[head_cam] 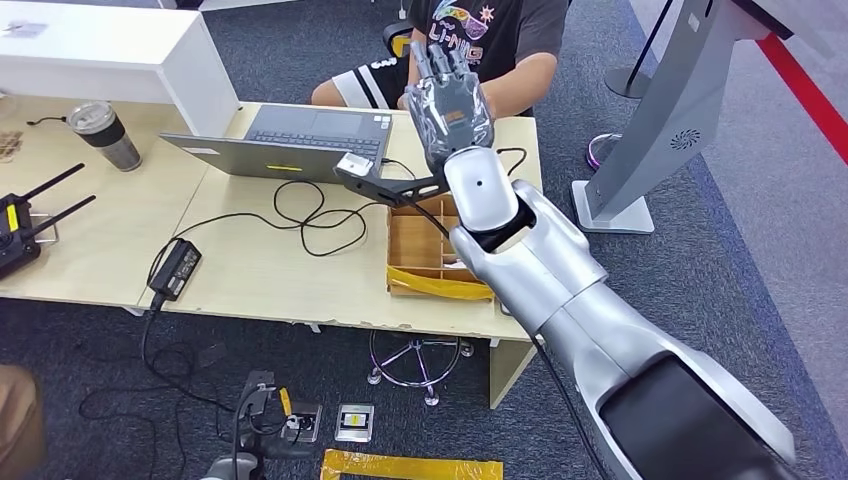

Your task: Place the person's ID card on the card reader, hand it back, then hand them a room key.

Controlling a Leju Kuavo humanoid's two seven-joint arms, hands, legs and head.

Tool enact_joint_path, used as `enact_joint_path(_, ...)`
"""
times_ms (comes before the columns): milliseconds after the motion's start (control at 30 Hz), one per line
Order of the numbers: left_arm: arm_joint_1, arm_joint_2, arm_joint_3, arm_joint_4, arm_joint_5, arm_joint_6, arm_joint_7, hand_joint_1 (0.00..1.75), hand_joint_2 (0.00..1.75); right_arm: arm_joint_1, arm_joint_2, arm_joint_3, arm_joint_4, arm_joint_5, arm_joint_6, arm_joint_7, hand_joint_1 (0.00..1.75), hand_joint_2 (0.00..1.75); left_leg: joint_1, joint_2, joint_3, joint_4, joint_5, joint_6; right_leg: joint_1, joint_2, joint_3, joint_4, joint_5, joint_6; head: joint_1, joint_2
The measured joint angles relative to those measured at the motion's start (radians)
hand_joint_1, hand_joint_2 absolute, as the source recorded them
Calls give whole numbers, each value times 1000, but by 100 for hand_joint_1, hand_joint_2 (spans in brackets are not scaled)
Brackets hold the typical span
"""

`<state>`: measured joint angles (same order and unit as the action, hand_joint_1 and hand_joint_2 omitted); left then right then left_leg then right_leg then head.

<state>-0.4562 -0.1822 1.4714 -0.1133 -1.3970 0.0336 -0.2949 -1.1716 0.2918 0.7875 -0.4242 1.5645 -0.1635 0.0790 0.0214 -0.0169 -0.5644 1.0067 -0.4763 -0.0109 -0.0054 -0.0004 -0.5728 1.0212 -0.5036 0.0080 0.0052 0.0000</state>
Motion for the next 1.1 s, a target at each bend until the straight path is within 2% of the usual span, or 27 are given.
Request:
enact_joint_path(133, 0, -7, 0, 0, 1, 7, -7, 0, 175, -12, 1, 33, 20, 4, 13, 7, 175, 175, 0, 0, 0, 0, 0, 0, 0, 0, 0, 0, 0, 0, 0, 0)
enact_joint_path(167, 0, -8, 0, 0, 1, 8, -8, 0, 175, -15, 1, 41, 25, 4, 15, 9, 136, 175, 0, 0, 0, 0, 0, 0, 0, 0, 0, 0, 0, 0, 0, 0)
enact_joint_path(267, 0, -10, 0, 0, 0, 8, -10, 0, 175, -20, 1, 62, 36, 4, 20, 14, 5, 175, 0, 0, 0, 0, 0, 0, 0, 0, 0, 0, 0, 0, 0, 0)
enact_joint_path(300, 0, -10, 0, 0, -1, 7, -10, 0, 175, -21, 0, 69, 40, 4, 21, 19, 0, 175, 0, 0, 0, 0, 0, 0, 0, 0, 0, 0, 0, 0, 0, 0)
enact_joint_path(467, 0, -10, 2, 0, -11, 6, -10, 0, 175, -22, -3, 89, 56, 0, 14, 69, 0, 175, 0, 0, 0, 0, 0, 0, 0, 0, 0, 0, 0, 0, 0, 0)
enact_joint_path(567, 1, -8, 2, 0, -6, 7, -10, 0, 175, -22, -7, 88, 62, -16, -27, 77, 0, 175, 0, 1, 0, 0, 0, 0, 0, 1, 0, 0, 0, 0, 0, 0)
enact_joint_path(867, 18, 21, 2, -1, 91, 5, 0, 0, 175, -19, -39, -4, 53, -84, -244, -40, 0, 175, 0, 1, 1, 0, 0, 0, 0, 1, 0, 0, 0, 0, 0, 0)
enact_joint_path(1000, 35, 42, 2, -1, 158, -8, -1, 0, 175, 22, -84, -86, -6, -123, -249, -87, 0, 175, 0, 1, 2, 0, 0, 0, 0, 1, 1, 0, 0, 0, 0, 0)
enact_joint_path(1100, 51, 62, 3, -7, 211, -17, -13, 0, 175, 107, -138, -165, -88, -185, -205, -110, 0, 175, 0, 1, 3, 0, -1, 0, 0, 0, 1, -1, 0, 0, 0, 0)
